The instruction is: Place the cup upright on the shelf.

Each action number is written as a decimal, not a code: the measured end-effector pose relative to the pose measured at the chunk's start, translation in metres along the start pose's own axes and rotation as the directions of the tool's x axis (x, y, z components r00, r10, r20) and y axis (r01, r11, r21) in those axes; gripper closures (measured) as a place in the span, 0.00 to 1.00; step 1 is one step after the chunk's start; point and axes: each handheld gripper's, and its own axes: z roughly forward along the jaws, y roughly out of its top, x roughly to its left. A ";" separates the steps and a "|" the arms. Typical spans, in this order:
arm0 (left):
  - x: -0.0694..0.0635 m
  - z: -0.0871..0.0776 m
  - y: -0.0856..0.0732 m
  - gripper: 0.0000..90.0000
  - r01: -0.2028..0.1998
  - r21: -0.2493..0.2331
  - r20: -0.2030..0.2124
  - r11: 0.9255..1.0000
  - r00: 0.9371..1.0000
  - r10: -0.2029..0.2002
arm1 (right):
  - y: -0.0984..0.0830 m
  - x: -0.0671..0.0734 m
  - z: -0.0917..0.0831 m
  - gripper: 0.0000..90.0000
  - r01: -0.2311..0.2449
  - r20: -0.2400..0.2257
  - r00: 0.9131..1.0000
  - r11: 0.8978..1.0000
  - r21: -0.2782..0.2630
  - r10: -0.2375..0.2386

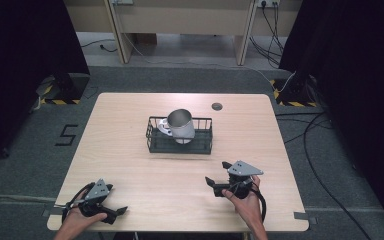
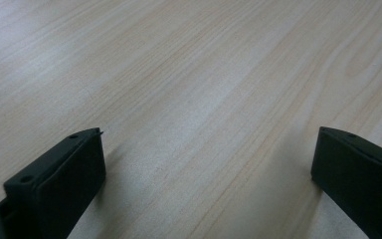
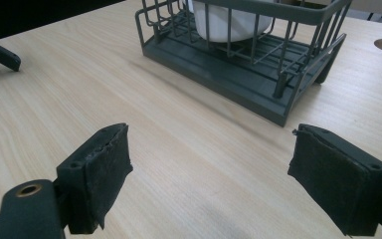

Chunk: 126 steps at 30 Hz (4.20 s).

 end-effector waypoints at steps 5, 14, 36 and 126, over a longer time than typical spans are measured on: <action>0.000 0.000 0.000 0.00 0.000 0.000 0.000 1.000 1.000 0.000 | -0.005 -0.001 -0.003 0.17 -0.006 0.002 1.000 1.000 0.006 0.006; 0.000 0.000 0.000 0.00 0.000 0.000 0.000 1.000 1.000 0.000 | -0.010 -0.001 -0.010 0.17 -0.010 0.008 1.000 1.000 0.010 0.010; 0.000 0.000 0.000 0.00 -0.002 0.000 0.002 1.000 1.000 0.002 | -0.025 0.000 -0.016 0.17 -0.026 0.004 1.000 0.999 0.038 0.026; 0.000 0.000 0.000 0.00 -0.003 -0.001 0.003 1.000 1.000 0.003 | -0.072 0.029 -0.030 0.10 0.023 0.058 0.998 0.981 0.192 -0.034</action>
